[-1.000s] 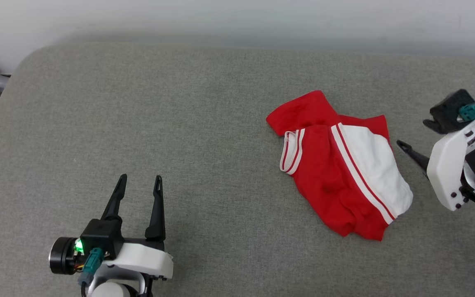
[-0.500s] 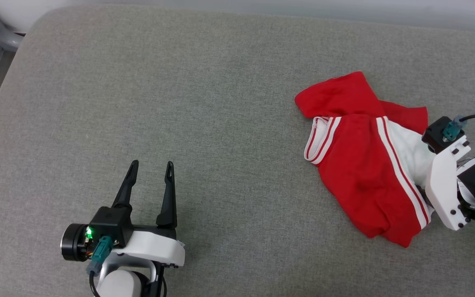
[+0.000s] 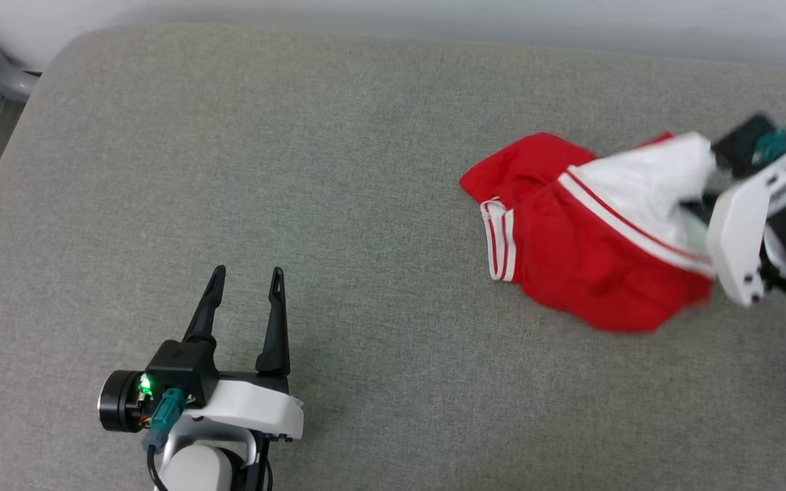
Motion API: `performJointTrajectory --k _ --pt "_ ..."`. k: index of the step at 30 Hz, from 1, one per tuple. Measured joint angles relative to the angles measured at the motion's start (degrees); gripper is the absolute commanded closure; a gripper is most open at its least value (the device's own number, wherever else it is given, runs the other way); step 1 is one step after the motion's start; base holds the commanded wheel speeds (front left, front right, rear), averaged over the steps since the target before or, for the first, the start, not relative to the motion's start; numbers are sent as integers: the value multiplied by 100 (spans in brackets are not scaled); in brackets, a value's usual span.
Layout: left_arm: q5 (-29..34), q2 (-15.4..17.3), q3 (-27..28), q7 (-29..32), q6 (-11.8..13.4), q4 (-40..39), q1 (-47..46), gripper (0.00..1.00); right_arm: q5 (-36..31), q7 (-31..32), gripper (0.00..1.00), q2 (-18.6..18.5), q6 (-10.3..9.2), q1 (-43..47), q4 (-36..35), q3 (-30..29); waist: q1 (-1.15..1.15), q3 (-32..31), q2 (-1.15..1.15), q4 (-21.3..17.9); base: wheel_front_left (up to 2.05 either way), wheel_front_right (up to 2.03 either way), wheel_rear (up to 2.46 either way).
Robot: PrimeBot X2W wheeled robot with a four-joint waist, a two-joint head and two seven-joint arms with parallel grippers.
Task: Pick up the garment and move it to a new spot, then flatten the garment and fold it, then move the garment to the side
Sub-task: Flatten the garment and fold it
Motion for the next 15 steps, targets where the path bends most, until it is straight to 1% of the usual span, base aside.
performJointTrajectory --k 9,15 --pt "10 1 68 0 18 0 82 0 -331 -1220 100 247 0 -1011 433 -105 0 -225 0 64 0 0 0" --pt "9 1 136 0 58 -4 239 0 -553 -1824 100 356 0 -1103 664 -156 0 -396 0 52 0 0 0"
